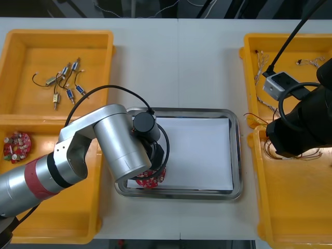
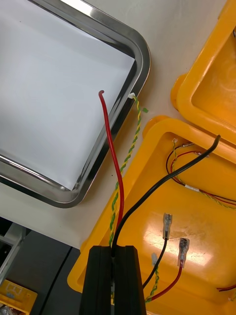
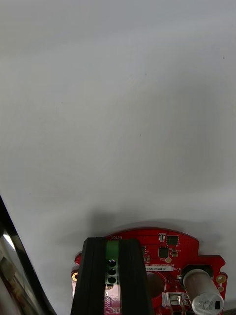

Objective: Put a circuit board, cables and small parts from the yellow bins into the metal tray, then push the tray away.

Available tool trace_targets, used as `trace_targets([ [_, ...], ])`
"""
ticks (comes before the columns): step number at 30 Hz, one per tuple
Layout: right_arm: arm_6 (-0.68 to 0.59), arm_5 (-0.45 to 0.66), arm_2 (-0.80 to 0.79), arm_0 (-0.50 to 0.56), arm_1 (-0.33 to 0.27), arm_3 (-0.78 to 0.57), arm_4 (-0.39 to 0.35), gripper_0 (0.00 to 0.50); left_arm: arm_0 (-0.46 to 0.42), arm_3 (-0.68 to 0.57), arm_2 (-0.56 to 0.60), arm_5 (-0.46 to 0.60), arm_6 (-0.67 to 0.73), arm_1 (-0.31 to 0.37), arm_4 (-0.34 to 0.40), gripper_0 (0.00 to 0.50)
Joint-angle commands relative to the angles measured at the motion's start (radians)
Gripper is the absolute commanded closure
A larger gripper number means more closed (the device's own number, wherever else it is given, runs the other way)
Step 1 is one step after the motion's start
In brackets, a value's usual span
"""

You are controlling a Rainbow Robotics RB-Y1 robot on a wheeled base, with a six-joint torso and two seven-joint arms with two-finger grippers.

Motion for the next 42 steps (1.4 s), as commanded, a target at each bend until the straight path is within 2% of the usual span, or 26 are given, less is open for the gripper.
trace_targets([
  [1, 0.006, 0.004, 0.001, -0.026, 0.013, -0.017, -0.005, 0.500, 0.009, -0.011, -0.015, -0.004, 0.064, 0.004, -0.007, 0.500],
  [4, 0.006, 0.004, 0.001, -0.026, 0.013, -0.020, -0.005, 0.500, 0.009, -0.019, -0.015, 0.002, 0.067, 0.005, -0.002, 0.494],
  [6, 0.006, 0.004, 0.000, -0.026, 0.013, -0.020, -0.006, 0.500, 0.011, -0.028, -0.011, 0.009, 0.069, 0.005, 0.004, 0.372],
  [7, 0.006, 0.004, 0.001, -0.026, 0.013, -0.020, -0.006, 0.500, 0.011, -0.037, -0.009, 0.019, 0.070, 0.007, 0.007, 0.264],
  [8, 0.006, 0.004, 0.001, -0.026, 0.013, -0.021, -0.008, 0.500, 0.011, -0.041, -0.006, 0.026, 0.070, 0.007, 0.010, 0.195],
  [9, 0.006, 0.004, 0.001, -0.026, 0.011, -0.021, -0.008, 0.500, 0.011, -0.054, 0.008, 0.048, 0.070, 0.007, 0.026, 0.044],
  [10, 0.006, 0.004, 0.001, -0.026, 0.013, -0.021, -0.008, 0.500, 0.011, -0.059, 0.014, 0.057, 0.069, 0.007, 0.032, 0.000],
  [20, 0.006, 0.004, 0.001, -0.026, 0.011, -0.021, -0.009, 0.500, 0.011, -0.159, 0.116, 0.203, 0.055, 0.008, 0.130, 0.000],
  [30, 0.037, 0.004, 0.006, -0.032, 0.017, -0.035, -0.018, 0.500, 0.011, -0.199, 0.176, 0.215, 0.046, 0.010, 0.151, 0.000],
  [38, 0.088, 0.003, 0.113, -0.143, 0.105, -0.024, -0.008, 0.500, 0.011, -0.245, 0.296, 0.256, 0.031, 0.031, 0.185, 0.000],
  [42, 0.194, 0.004, 0.162, -0.184, 0.152, -0.007, 0.025, 0.500, 0.009, -0.258, 0.359, 0.275, 0.021, 0.058, 0.223, 0.000],
])
